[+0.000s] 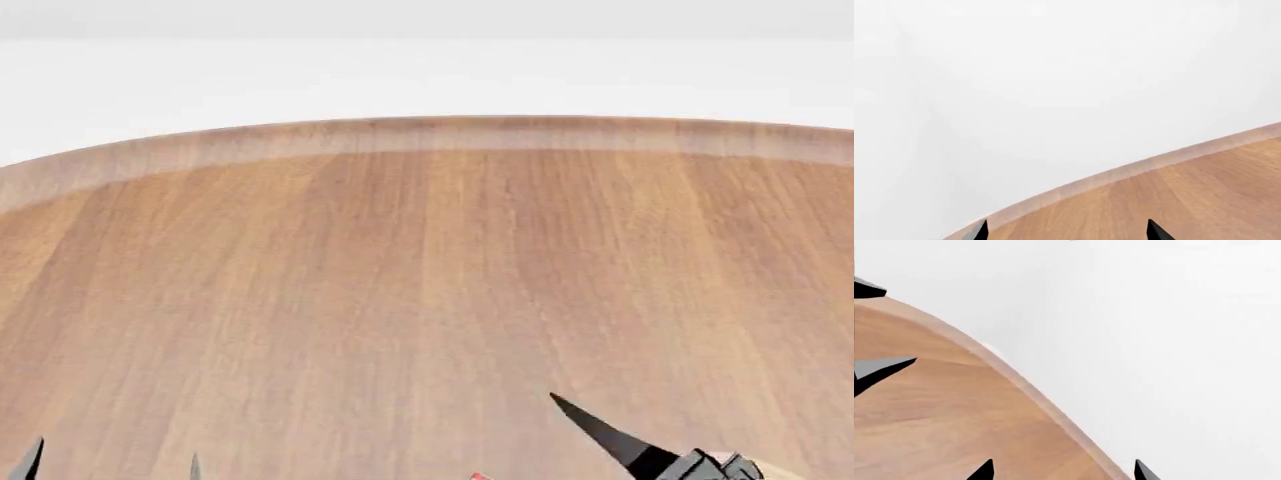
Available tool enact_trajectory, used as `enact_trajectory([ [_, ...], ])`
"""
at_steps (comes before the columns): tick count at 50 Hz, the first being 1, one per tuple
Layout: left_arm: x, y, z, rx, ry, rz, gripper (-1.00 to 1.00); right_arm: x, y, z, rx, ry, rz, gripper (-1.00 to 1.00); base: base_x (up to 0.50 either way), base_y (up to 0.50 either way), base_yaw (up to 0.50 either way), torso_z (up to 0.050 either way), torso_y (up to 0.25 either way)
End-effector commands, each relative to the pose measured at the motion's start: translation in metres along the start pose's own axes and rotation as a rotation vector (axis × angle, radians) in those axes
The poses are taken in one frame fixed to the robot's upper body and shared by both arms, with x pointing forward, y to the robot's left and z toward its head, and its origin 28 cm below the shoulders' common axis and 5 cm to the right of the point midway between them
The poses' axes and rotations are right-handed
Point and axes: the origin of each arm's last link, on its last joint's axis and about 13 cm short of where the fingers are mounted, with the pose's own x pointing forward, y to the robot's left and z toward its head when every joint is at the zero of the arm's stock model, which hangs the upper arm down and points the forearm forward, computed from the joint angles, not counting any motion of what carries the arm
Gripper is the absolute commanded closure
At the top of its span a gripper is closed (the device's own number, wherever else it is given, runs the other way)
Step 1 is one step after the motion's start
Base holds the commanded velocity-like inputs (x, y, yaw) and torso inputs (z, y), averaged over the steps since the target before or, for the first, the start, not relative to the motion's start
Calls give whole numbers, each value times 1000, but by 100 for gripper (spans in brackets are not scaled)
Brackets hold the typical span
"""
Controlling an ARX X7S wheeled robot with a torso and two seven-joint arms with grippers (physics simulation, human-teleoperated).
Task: Put the chocolate pudding to the left of the plate.
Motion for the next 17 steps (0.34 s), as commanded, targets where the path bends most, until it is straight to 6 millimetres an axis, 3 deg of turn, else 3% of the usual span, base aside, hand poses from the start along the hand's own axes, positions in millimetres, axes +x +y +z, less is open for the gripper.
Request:
enact_trajectory([
  [1, -2, 10, 9, -1, -81, 82, -100, -3, 33, -6, -41, 11, -505, -100, 0, 0, 0, 0, 0],
  [6, -7, 16, 19, -10, -127, 118, -100, -7, 59, -8, -75, -18, -632, -100, 0, 0, 0, 0, 0],
  [12, -10, 18, 24, 85, -192, 225, -100, -8, 73, -5, 20, -47, -634, -100, 0, 0, 0, 0, 0],
  [17, -12, 19, 26, 55, -214, 233, -100, -10, 79, -4, 69, -65, -643, -100, 0, 0, 0, 0, 0],
])
